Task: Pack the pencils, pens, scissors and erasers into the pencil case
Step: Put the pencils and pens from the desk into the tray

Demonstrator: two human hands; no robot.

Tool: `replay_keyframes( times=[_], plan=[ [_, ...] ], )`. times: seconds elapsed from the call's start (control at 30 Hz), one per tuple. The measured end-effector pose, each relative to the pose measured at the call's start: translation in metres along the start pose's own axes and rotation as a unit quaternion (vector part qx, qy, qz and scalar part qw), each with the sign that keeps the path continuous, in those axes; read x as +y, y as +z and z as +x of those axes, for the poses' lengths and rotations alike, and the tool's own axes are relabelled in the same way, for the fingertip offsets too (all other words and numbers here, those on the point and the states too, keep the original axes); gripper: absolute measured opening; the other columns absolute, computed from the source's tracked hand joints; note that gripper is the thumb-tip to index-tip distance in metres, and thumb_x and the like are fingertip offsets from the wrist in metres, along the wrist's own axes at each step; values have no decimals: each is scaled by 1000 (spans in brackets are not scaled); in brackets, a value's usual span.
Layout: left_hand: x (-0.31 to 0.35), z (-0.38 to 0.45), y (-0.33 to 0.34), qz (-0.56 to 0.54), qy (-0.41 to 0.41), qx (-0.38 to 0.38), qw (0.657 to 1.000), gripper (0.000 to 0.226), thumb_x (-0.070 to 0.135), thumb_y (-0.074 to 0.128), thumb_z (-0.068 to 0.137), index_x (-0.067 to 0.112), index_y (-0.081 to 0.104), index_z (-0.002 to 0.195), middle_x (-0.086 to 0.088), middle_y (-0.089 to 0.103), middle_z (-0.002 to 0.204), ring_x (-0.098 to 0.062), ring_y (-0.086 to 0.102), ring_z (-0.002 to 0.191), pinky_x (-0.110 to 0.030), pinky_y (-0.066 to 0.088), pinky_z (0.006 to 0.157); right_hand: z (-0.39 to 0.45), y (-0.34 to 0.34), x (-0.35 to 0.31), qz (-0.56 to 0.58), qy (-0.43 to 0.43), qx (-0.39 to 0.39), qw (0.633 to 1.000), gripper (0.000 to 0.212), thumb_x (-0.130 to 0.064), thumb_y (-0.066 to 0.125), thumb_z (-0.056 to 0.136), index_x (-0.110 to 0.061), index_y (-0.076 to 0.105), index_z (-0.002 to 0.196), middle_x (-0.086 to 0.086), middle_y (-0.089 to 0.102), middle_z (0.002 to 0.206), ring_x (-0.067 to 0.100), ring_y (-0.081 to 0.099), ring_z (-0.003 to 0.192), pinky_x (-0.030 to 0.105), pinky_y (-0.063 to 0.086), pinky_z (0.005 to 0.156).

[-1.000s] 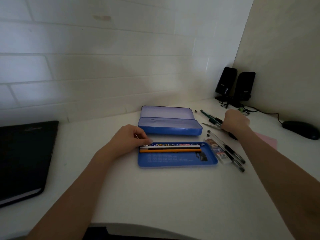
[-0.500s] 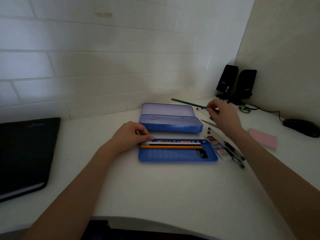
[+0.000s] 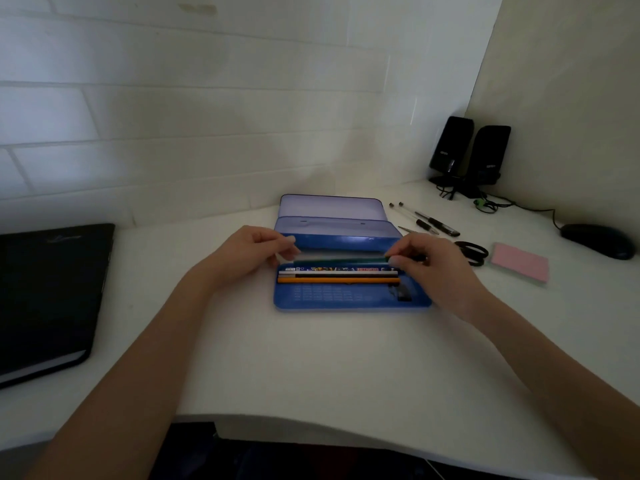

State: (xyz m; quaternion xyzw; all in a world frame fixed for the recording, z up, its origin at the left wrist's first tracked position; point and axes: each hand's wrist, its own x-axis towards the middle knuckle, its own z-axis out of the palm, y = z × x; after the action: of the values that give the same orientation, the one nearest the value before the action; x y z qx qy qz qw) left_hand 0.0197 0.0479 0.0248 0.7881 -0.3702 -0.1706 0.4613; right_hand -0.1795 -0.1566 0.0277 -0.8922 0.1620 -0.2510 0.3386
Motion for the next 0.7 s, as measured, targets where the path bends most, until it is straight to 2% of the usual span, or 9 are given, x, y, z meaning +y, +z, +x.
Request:
replay_keyframes(
  times=[0.1,0.17,0.23,0.3,0.4,0.47,0.53,0.6,0.7],
  plan=[
    [1,-2,-2,16,-2,-55,998,13,38,69,79,32,75,89,17,73,87,4,61,80,-18,40,73,-9,6,-1,-19,16,-37,999,11,-16,67,84,-26,67,79,-9,68,79,-4,59,67,7,44,64],
    [0,-2,-4,29,-3,-93,995,16,31,75,74,35,75,90,17,73,86,4,62,85,-19,40,84,-8,9,-4,-45,8,-36,998,9,-22,70,81,-30,67,78,-13,68,78,-3,60,71,12,45,70],
    [0,-2,-5,42,-2,-110,993,23,27,79,70,36,75,90,14,71,77,2,60,76,-19,39,81,-7,11,-8,-90,-5,-29,996,6,-28,72,79,-33,68,78,-21,64,76,0,59,79,24,45,85],
    [-1,-1,-5,56,6,-110,992,27,26,82,67,37,75,90,5,69,79,-3,58,76,-20,39,80,-8,13,-11,-124,-8,-38,992,5,-31,72,78,-34,68,79,-25,60,75,1,56,83,33,42,95],
    [0,-1,-4,67,19,-112,991,27,27,82,67,41,74,89,-11,69,92,-11,56,79,-25,39,81,-9,18,-11,-150,-17,-49,987,10,-34,70,79,-39,63,76,-24,58,79,3,54,88,40,43,96],
    [2,-1,-3,76,20,-115,990,28,30,81,67,42,73,90,-12,68,98,-20,58,83,-27,41,83,-9,20,-11,-155,-21,-46,987,11,-33,70,79,-38,61,76,-21,58,82,4,54,87,40,46,93],
    [3,-2,-3,86,15,-119,989,29,31,81,67,42,73,93,-11,68,103,-26,59,96,-30,43,87,-9,22,-11,-157,-20,-40,987,8,-32,71,79,-33,63,78,-17,58,83,5,54,85,35,47,89],
    [3,-3,-3,86,16,-121,989,30,29,81,68,42,72,94,-8,68,105,-25,59,99,-29,44,89,-9,24,-11,-145,-17,-37,989,6,-29,71,80,-28,65,79,-12,63,85,7,56,84,32,48,86],
    [3,-4,-3,78,21,-116,990,31,24,80,70,41,72,94,-4,69,105,-16,59,91,-19,43,82,-10,24,-10,-135,-11,-45,990,7,-28,70,80,-30,63,81,-10,66,87,7,58,84,31,50,84]
  ],
)
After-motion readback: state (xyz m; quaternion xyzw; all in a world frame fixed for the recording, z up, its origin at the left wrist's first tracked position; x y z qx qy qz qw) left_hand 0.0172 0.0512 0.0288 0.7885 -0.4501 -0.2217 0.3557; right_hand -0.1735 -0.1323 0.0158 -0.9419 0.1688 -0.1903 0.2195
